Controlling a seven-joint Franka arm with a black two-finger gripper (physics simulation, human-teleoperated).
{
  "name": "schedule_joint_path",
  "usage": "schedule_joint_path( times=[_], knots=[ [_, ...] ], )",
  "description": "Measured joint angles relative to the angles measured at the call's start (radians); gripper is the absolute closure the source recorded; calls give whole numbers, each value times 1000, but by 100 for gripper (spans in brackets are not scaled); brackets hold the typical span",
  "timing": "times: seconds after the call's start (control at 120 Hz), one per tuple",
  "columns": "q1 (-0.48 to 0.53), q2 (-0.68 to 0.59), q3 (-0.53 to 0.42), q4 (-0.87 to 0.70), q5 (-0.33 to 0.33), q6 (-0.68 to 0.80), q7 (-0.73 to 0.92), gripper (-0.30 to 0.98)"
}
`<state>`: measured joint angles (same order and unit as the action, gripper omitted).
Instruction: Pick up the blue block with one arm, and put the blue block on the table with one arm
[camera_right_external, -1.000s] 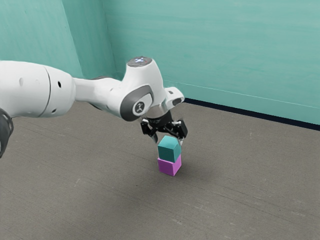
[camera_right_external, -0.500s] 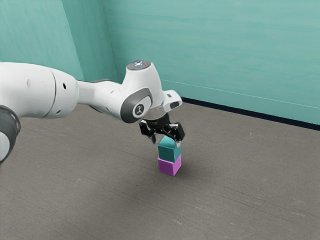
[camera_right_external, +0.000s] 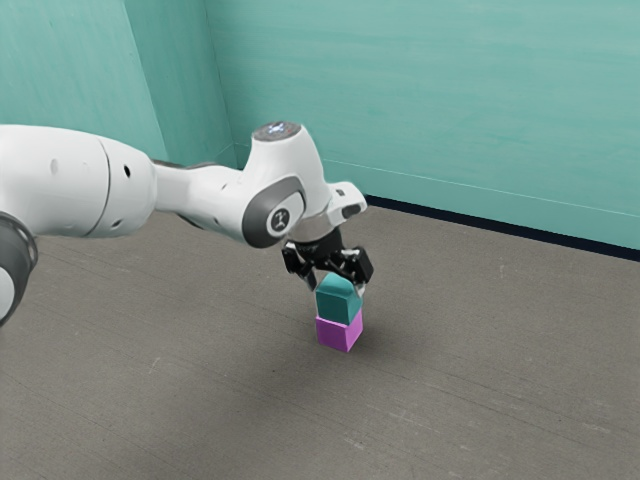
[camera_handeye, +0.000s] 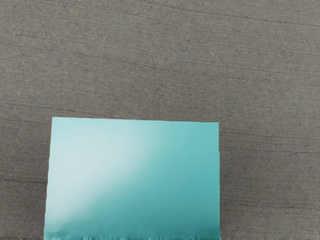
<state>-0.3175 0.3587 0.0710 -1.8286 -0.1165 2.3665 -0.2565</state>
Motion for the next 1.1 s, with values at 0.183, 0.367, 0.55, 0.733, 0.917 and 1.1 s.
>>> schedule_joint_path(
  times=[0.183, 0.367, 0.55, 0.733, 0.917, 1.1],
  knots=[
    [0, 23, 0, 0, -12, 4, 5, 0],
    [4, 39, 0, 5, -12, 6, 12, 0],
    [6, 60, 1, 30, -7, 7, 18, 0],
    [6, 68, 1, 41, -4, 7, 23, 0],
    [6, 81, 1, 43, -5, 7, 26, 0],
    [6, 79, 1, 43, -2, 7, 29, 12]
  ],
)
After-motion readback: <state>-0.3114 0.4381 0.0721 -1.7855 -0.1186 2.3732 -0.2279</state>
